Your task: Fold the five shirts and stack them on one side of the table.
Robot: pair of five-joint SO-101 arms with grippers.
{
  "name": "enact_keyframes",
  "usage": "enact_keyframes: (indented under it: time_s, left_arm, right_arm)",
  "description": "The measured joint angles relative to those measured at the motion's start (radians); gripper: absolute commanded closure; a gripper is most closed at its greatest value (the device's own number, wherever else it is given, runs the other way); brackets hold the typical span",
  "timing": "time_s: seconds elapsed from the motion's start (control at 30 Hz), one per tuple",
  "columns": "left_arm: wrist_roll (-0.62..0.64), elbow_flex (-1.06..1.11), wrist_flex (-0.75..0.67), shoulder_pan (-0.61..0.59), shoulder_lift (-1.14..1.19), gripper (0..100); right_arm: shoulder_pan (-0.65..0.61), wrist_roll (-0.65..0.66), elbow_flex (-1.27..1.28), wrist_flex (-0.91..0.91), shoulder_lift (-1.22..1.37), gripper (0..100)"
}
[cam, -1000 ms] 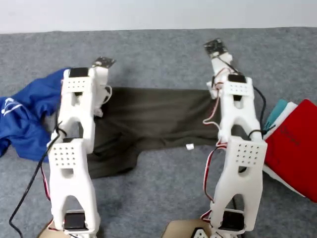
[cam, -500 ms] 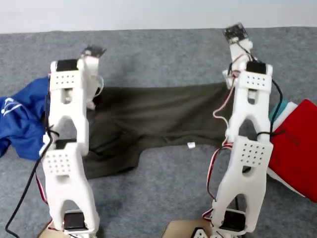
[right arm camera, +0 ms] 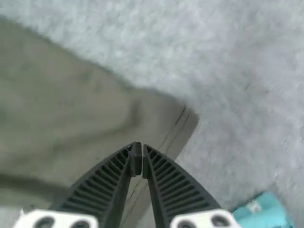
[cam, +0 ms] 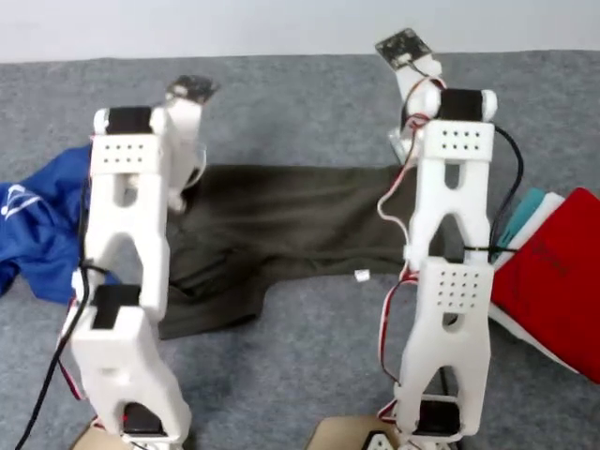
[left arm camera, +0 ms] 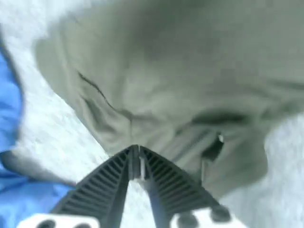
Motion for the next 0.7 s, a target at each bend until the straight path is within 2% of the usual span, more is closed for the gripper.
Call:
enact_keyframes:
  time_s: [0.13,0.27,0.5,0.7]
  left_arm:
    - [-0.015,0.146,0.003,-0.009,-0.121,99]
    - [-0.017,0.224,0.003,-0.112,-0.287,99]
    - [-0.023,0.242,0.003,-0.442,-0.446,99]
    - [-0.048,0.247,-0.044,-0.726,-0.446,99]
  right_arm:
    - [-0.034,-0.068,-0.008,0.012,0.0,98.9]
    - [-0.101,-0.092,-0.008,0.012,-0.002,98.9]
    - [-0.281,-0.098,-0.008,0.012,-0.002,98.1]
    - [-0.453,-0.098,0.178,0.012,-0.091,84.1]
